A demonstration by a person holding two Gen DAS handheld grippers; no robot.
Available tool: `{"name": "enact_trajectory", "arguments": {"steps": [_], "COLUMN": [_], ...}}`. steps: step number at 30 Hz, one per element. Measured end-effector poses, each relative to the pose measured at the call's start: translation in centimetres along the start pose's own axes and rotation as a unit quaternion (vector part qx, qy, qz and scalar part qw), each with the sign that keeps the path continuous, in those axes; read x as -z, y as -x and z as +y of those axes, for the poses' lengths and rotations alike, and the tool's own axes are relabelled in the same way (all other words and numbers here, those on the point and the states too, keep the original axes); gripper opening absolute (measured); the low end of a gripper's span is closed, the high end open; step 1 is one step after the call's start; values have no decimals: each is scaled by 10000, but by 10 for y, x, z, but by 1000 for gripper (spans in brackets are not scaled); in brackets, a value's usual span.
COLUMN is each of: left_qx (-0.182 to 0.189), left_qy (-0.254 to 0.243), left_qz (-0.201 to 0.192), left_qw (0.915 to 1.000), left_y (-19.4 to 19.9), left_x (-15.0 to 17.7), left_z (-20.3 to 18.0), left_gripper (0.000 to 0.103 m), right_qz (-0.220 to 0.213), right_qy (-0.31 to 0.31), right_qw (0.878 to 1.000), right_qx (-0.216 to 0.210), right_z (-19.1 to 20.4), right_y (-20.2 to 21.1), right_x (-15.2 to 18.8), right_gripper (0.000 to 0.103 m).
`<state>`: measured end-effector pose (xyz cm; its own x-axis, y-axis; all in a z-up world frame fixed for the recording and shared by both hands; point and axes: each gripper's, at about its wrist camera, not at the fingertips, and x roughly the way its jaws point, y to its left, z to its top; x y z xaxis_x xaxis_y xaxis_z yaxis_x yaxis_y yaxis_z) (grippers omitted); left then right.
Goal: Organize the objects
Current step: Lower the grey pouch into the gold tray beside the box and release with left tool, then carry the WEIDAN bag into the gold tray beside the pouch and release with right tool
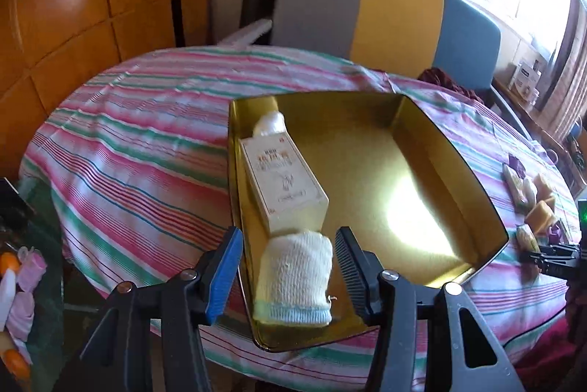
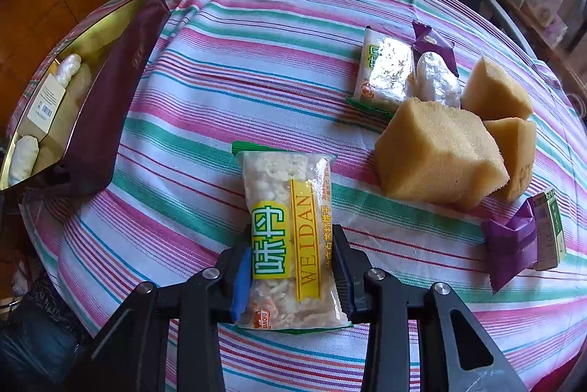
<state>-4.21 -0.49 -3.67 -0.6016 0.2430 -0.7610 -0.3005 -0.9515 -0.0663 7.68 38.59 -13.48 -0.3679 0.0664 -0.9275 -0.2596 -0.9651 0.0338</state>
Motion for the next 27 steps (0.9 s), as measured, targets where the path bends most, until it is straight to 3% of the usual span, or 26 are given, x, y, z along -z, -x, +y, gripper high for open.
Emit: {"name": "enact_trajectory", "arguments": {"steps": [9, 15, 22, 27], "left_qx": [10, 18, 41, -69], "left_qy": [-27, 7, 136, 399], "left_qz": [-122, -138, -125, -191], "left_qw": [9999, 9999, 9998, 9990], "left_y": [9, 9, 7, 9], "left_x": [-3, -3, 0, -1], "left_z": [-2, 1, 8, 25], "left_gripper": [53, 53, 53, 53], "right_qz": [0, -396, -894, -858], "right_qy": [-268, -526, -15, 562], "right_qw": [9996, 9974, 9934, 9876], "right_qx": [-39, -309, -714, -1187], "right_z": [5, 19, 81, 151], "right_y": [3, 32, 75, 78], "right_x": [-3, -17, -52, -79], "right_gripper": [38, 38, 38, 39]}}
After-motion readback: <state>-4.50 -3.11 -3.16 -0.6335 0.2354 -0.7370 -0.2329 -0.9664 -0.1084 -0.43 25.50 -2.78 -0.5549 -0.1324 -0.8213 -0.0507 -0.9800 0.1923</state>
